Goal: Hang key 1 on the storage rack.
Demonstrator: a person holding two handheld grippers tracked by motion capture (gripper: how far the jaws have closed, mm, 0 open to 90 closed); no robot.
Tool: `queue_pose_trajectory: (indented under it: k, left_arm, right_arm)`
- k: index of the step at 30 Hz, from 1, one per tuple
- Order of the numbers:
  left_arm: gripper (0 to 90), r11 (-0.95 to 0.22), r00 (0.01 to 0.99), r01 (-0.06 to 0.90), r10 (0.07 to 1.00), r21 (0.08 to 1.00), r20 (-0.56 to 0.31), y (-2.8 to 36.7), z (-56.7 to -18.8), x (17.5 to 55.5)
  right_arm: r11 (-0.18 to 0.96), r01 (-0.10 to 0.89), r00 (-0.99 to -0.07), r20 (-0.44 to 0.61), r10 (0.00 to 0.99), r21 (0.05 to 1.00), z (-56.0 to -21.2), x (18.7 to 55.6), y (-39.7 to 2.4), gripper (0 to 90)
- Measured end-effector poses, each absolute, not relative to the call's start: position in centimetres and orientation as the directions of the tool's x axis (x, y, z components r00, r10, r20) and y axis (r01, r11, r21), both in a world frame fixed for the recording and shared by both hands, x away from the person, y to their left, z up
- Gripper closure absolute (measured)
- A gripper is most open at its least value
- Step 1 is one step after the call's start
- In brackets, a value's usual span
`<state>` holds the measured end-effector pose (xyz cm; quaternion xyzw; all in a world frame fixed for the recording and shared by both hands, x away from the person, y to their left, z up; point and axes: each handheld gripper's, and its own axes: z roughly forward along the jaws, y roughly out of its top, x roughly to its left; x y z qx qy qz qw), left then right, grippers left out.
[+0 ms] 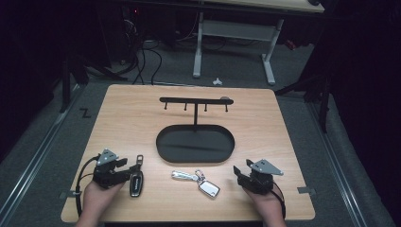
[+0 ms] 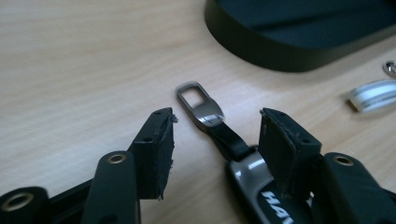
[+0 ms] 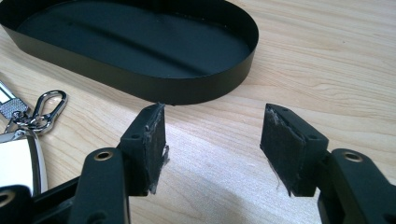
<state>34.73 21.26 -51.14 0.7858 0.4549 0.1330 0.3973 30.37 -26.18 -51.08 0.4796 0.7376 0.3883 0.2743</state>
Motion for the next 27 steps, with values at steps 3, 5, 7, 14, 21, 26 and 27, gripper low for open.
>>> queue_pose_trajectory:
  k: [3,5,7,14,21,26,27]
  left_arm:
    - [49.4,-0.281,0.55,0.618,0.822,0.734,-0.148,20.3,-51.3,34.6]
    - [51.1,-0.298,0.55,0.633,0.822,0.715,-0.145,19.8,-51.5,34.7]
    - [53.6,-0.306,0.553,0.652,0.818,0.693,-0.158,19.4,-51.8,34.8]
    - [67.1,-0.338,0.578,0.651,0.801,0.68,-0.156,18.6,-51.6,34.2]
    - [80.0,-0.436,0.642,0.61,0.761,0.662,-0.09,16.4,-51.4,33.5]
    - [80.7,-0.493,0.69,0.572,0.721,0.656,-0.06,14.5,-51.2,32.9]
    - [80.8,-0.5,0.697,0.566,0.715,0.655,-0.056,14.3,-51.2,32.8]
  right_arm:
    - [0.24,0.495,-0.393,-0.031,0.919,0.835,-51.1,30.4,-26.1,40.9]
    - [0.242,0.496,-0.395,-0.031,0.918,0.834,-51.1,30.4,-26.0,41.0]
    - [0.244,0.497,-0.396,-0.032,0.918,0.833,-51.1,30.5,-26.0,41.1]
    - [0.244,0.497,-0.398,-0.032,0.917,0.833,-51.2,30.4,-26.0,41.6]
    - [0.244,0.499,-0.402,-0.028,0.915,0.832,-51.2,30.4,-26.0,42.1]
    - [0.239,0.501,-0.4,-0.022,0.916,0.832,-51.2,30.4,-26.0,42.2]
    - [0.241,0.5,-0.402,-0.024,0.915,0.832,-51.2,30.5,-25.9,42.2]
